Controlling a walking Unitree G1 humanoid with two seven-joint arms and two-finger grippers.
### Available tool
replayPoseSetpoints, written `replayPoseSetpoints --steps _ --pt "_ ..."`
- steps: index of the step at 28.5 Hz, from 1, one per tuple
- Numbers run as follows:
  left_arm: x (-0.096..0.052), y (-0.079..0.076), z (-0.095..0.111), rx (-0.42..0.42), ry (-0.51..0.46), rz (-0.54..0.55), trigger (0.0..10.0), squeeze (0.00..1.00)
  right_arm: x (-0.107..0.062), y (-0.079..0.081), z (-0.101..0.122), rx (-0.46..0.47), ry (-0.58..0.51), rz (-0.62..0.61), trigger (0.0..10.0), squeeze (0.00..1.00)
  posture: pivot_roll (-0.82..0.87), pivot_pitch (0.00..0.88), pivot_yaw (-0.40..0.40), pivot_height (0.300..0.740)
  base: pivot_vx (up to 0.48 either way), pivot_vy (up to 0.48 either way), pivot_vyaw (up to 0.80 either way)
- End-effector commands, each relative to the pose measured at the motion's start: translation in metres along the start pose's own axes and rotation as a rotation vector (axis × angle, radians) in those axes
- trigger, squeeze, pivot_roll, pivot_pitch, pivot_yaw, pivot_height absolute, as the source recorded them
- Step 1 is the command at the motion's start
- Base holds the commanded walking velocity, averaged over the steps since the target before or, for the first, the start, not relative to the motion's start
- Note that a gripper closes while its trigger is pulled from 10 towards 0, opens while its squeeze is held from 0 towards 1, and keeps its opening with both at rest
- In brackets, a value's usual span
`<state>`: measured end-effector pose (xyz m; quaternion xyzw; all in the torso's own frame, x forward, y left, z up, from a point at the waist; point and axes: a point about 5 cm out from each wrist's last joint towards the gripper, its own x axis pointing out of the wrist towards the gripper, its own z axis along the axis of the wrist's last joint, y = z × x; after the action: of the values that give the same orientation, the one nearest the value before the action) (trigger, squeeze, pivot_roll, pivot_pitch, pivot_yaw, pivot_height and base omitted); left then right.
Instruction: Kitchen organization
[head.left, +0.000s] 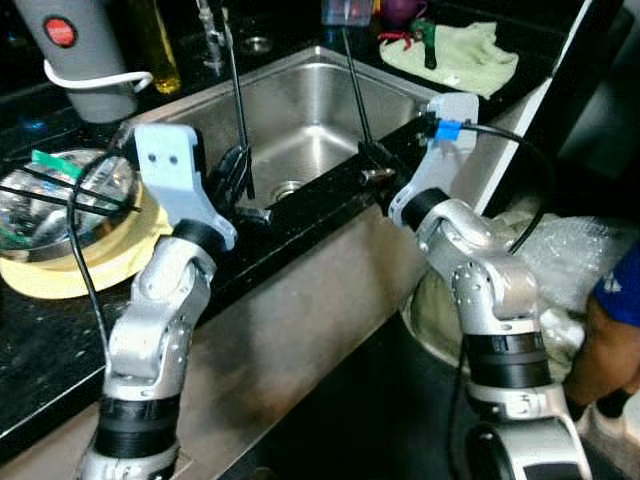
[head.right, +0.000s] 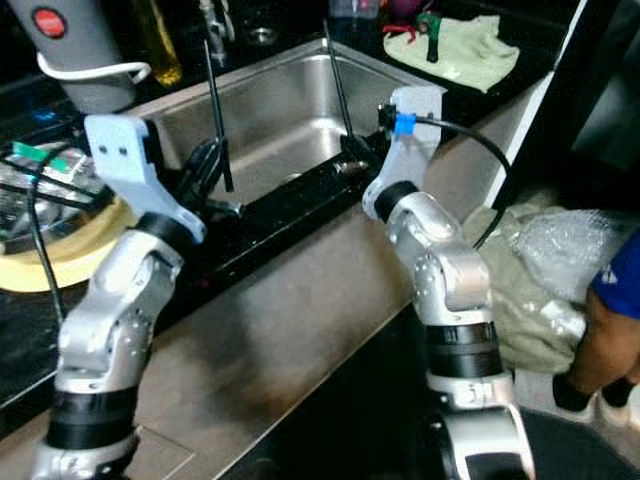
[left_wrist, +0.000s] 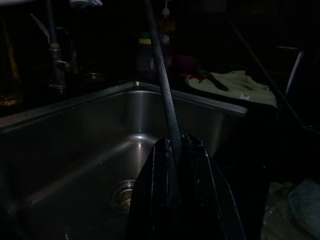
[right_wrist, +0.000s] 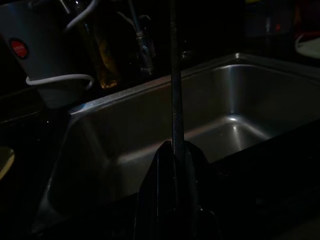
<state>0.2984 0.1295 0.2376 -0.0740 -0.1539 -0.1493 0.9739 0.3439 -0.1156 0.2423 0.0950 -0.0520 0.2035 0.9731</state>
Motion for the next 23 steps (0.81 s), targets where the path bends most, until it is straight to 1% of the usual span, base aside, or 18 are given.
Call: replayPoseSetpoints --steps 1,4,8,11,15,18,20,21,22,23 --pt "0.0 -0.001 -0.001 0.006 0.005 -0.007 10.0 0.0 0.0 -0.001 0.001 -0.004 -0.006 -0.006 10.0 0.0 0.0 0.048 0.011 0.74 0.292 0.0 0.0" --pt "0.001 -0.003 -0.001 -0.016 0.004 -0.026 10.0 0.0 0.001 -0.001 0.0 -0.007 0.0 -0.007 10.0 0.0 0.0 0.044 0.012 0.74 0.189 0.0 0.0" --pt "0.004 -0.013 0.003 -0.041 -0.009 -0.094 10.0 0.0 0.002 0.0 0.0 -0.011 0.007 -0.002 10.0 0.0 0.0 0.041 0.012 0.74 0.0 0.0 -0.79" --pt "0.005 -0.014 0.005 -0.037 -0.013 -0.092 10.0 0.0 0.002 0.0 0.0 -0.007 0.004 0.0 10.0 0.0 0.0 0.04 0.012 0.74 0.0 0.0 -0.65" --pt "0.007 -0.012 0.007 -0.03 -0.017 -0.078 10.0 0.0 0.003 0.001 0.002 -0.022 -0.001 0.004 10.0 0.0 0.0 0.041 0.011 0.74 0.0 0.0 0.0" --pt "0.013 -0.013 0.007 -0.025 -0.011 -0.089 10.0 0.0 0.008 0.005 0.003 -0.067 0.004 0.017 10.0 0.0 0.0 0.046 0.012 0.74 0.0 0.0 0.0" --pt "0.019 -0.014 0.004 0.007 0.015 -0.093 10.0 0.0 0.012 0.006 0.002 -0.101 0.017 0.02 10.0 0.0 0.0 0.05 0.01 0.74 0.0 0.0 0.0" --pt "0.019 -0.014 0.004 0.007 0.015 -0.093 10.0 0.0 0.012 0.006 0.002 -0.101 0.017 0.02 10.0 0.0 0.0 0.05 0.01 0.74 0.0 0.0 0.0" --pt "0.023 -0.014 0.003 0.012 0.031 -0.091 10.0 0.0 0.017 0.008 0.002 -0.139 0.03 0.023 10.0 0.0 0.0 0.055 0.01 0.74 0.0 0.0 0.0" --pt "0.031 -0.013 -0.001 0.021 0.054 -0.081 10.0 0.0 0.025 0.011 0.001 -0.207 0.047 0.028 10.0 0.0 0.0 0.059 0.01 0.74 0.0 0.0 0.0"
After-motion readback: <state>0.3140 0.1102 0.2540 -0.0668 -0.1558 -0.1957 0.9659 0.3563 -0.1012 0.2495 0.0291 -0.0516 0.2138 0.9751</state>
